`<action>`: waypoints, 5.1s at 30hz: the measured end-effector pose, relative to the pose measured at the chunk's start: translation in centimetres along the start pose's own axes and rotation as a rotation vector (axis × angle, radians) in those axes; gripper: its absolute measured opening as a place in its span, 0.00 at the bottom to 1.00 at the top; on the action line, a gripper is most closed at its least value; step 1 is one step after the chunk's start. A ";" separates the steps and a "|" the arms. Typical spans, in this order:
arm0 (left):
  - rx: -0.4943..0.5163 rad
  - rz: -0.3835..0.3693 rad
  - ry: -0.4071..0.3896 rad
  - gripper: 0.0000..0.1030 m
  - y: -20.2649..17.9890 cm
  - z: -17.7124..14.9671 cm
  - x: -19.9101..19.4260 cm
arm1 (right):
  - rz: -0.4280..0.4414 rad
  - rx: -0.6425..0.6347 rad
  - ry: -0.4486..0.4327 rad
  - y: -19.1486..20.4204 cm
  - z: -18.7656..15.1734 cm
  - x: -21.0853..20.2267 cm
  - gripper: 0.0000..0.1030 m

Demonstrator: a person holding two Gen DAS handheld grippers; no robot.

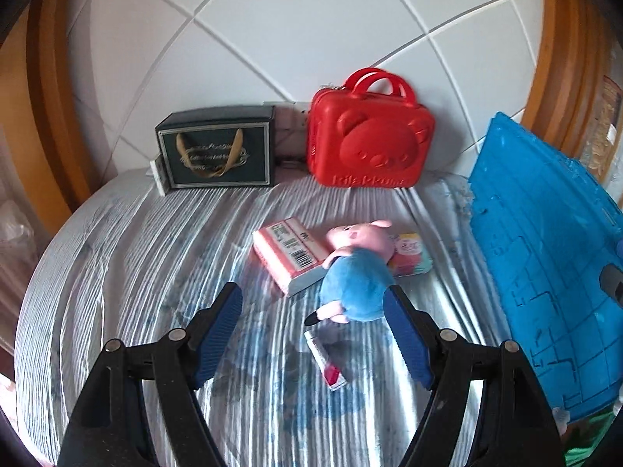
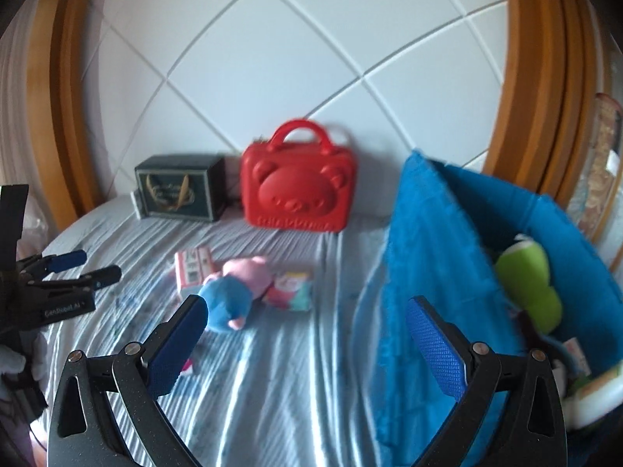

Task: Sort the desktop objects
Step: 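Withdraw both tools from the bin back over the bed, then grasp the blue-and-pink pig plush with both tools from either side, then carry the pig plush into the blue bin and release it from both tools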

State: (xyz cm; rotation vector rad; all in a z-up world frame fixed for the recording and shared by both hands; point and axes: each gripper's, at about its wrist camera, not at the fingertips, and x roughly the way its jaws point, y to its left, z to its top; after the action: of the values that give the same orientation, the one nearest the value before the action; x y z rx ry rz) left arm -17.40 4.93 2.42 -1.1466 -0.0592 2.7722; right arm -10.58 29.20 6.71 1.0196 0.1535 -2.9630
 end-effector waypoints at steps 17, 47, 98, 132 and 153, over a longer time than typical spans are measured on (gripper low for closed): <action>-0.014 -0.054 0.237 0.72 -6.7 -0.3 18.8 | 0.070 0.158 0.208 -3.2 -2.9 16.3 1.00; 0.209 -0.091 0.252 0.86 -2.7 -6.6 14.6 | 0.187 0.213 0.359 -0.1 -7.1 19.1 1.00; 0.583 -0.275 0.156 0.71 -7.9 -3.3 17.6 | 0.144 0.122 0.380 2.4 -5.4 20.6 0.77; 0.660 -0.388 -0.372 0.71 -23.8 4.4 -9.9 | -0.104 0.129 -0.124 -9.4 3.7 -9.5 0.77; 0.845 -0.498 -0.049 0.71 -54.0 3.5 -7.3 | -0.165 0.347 0.034 -36.8 -2.4 -13.3 0.77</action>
State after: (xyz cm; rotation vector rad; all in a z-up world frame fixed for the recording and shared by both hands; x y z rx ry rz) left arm -8.54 57.37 14.88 -0.6990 0.6562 2.0219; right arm 0.10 65.67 16.34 1.1389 -0.3035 -3.1968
